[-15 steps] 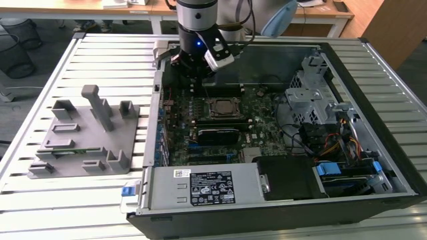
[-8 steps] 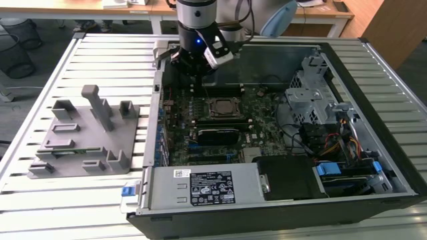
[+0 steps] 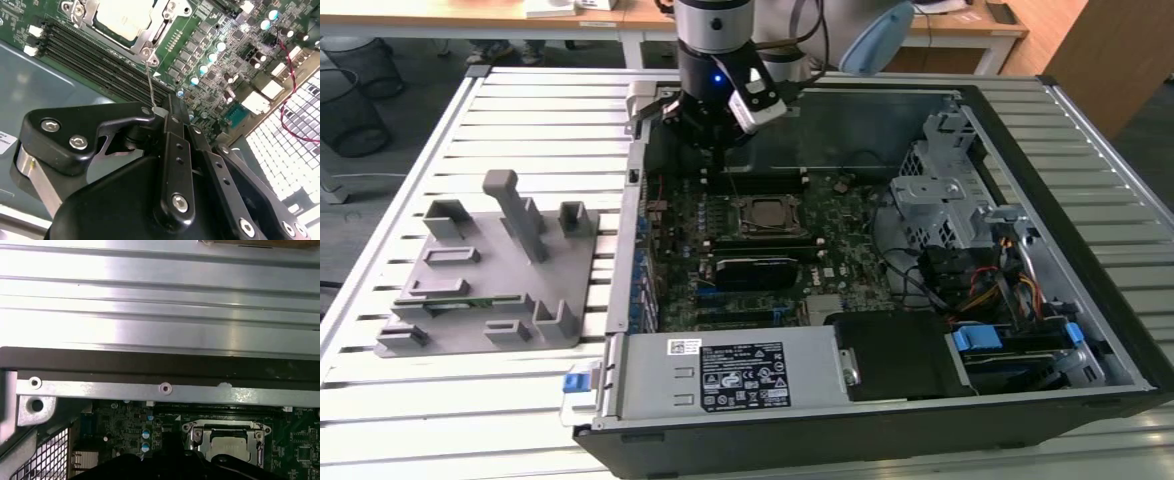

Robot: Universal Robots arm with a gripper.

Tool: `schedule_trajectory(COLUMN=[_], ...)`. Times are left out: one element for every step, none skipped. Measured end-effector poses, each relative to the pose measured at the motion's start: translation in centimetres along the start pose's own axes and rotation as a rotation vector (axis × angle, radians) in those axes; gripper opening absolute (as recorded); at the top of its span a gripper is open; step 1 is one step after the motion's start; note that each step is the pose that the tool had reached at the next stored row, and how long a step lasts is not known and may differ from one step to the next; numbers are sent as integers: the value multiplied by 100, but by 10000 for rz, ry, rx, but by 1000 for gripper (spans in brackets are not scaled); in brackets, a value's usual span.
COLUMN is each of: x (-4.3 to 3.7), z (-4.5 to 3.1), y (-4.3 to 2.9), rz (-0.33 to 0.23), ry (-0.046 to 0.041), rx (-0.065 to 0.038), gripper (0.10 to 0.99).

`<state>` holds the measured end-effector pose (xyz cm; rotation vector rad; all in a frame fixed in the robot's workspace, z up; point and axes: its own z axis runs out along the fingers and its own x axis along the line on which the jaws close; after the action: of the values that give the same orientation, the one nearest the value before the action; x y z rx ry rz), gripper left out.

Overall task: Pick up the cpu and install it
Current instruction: 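Install the first cpu locking lever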

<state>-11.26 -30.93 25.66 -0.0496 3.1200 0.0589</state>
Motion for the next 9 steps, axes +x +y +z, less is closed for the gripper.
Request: schedule_trajectory(x=[-8,-16,-31,-47,-65,-84,-104,-128,-156], z=[1,1,2,2,2,2,3,3,4], y=[0,0,-1,-1,-2,-2,-3,-4,-5], rz=[1,1,1,1,1,1,0,0,1], ry=[-1,-1,-2,-1,-1,-2,-1,1,8], rx=[0,-1,-1,-1,0,-1,-1,-1,0], gripper=[106,106,106,106,106,106,106,106,106])
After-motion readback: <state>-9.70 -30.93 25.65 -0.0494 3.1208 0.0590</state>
